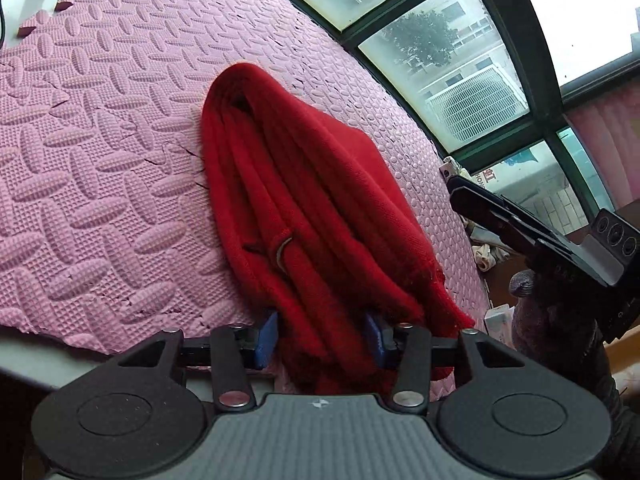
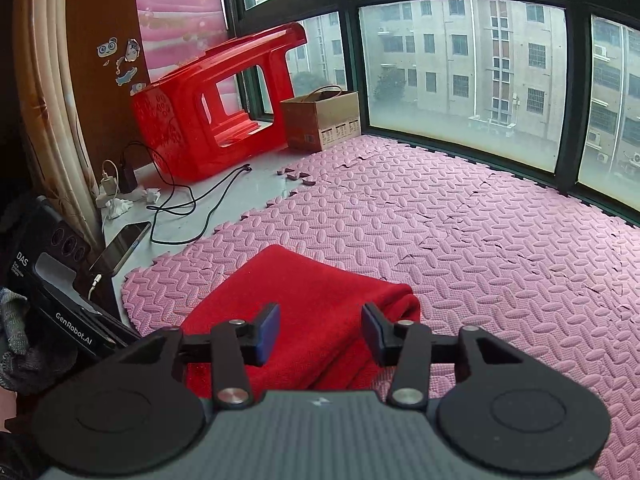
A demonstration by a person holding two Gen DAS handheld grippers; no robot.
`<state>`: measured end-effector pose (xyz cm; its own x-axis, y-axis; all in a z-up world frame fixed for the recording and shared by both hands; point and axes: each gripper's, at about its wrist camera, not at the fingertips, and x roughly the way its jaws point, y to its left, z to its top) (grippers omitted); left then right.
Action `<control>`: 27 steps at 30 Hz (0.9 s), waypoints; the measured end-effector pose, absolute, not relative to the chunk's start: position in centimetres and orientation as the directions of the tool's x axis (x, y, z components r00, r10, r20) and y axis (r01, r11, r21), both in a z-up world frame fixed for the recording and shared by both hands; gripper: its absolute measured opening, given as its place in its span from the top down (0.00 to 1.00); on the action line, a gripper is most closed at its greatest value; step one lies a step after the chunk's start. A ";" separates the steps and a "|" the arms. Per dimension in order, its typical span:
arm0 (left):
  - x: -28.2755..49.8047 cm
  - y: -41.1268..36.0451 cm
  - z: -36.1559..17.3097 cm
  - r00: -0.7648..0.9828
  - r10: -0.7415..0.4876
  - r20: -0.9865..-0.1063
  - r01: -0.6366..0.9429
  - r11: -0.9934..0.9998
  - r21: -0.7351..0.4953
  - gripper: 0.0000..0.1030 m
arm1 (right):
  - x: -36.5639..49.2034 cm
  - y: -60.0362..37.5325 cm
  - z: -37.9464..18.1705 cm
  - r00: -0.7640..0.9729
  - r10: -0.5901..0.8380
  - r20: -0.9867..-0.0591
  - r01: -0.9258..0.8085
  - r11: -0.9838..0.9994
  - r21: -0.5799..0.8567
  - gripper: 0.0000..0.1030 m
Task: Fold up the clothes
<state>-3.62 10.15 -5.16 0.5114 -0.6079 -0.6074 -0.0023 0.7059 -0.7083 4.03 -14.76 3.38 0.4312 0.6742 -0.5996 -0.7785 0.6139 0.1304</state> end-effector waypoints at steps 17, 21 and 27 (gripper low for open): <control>2.7 -4.0 -4.0 0.338 -0.698 -0.632 0.296 0.716 -0.633 0.55 | 3.6 -20.2 3.3 0.549 0.583 -0.599 -0.675 0.732 0.093 0.57; 4.5 -6.4 -4.4 0.321 -0.702 -0.635 0.326 0.712 -0.622 0.55 | 3.8 -21.9 2.9 0.587 0.540 -0.604 -0.614 0.783 0.103 0.57; 3.3 -6.8 -4.7 0.265 -0.703 -0.660 0.380 0.705 -0.599 0.53 | 4.1 -24.0 1.8 0.622 0.512 -0.593 -0.512 0.839 0.187 0.59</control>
